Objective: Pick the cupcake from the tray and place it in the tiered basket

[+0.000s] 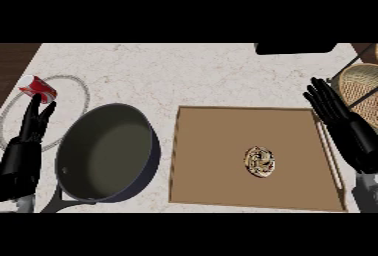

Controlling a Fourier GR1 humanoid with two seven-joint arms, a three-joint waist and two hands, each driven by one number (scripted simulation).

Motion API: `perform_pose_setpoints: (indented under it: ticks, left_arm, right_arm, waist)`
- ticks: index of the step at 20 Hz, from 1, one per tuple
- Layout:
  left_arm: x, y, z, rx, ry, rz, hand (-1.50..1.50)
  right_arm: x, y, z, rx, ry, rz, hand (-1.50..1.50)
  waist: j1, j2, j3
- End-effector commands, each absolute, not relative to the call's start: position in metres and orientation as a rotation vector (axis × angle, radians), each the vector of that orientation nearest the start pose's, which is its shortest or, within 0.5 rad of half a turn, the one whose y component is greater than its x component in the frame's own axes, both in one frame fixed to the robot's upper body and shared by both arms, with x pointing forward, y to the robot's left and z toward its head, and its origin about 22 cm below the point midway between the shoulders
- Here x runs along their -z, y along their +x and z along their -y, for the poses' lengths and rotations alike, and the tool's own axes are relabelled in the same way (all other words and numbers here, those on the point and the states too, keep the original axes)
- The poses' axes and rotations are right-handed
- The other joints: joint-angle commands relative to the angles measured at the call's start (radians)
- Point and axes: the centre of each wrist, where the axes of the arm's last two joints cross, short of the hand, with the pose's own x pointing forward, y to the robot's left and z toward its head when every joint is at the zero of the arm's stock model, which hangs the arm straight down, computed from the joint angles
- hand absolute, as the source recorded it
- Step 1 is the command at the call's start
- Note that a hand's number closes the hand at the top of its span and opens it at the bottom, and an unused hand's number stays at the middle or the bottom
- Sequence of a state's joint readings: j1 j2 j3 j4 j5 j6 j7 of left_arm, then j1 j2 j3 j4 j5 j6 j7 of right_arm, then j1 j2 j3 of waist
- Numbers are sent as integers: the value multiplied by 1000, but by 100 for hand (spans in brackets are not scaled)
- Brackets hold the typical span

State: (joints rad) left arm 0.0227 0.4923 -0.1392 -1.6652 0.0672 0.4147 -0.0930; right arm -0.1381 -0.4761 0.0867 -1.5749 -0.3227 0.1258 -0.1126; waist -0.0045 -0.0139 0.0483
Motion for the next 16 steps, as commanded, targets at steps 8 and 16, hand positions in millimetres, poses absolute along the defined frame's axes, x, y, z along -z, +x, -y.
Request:
perform_pose_setpoints:
  ticks: [8, 16]
  left_arm:
    - [-14, 233, -236, 227, 3, 1585, 0]
    - [0, 240, -238, 219, -33, 1557, 0]
  right_arm:
    - [-29, 292, 212, -73, -225, 1546, -150]
    - [-52, 298, 134, -129, -306, 1771, -150]
  waist:
    - [-10, 39, -57]
    - [-14, 17, -54]
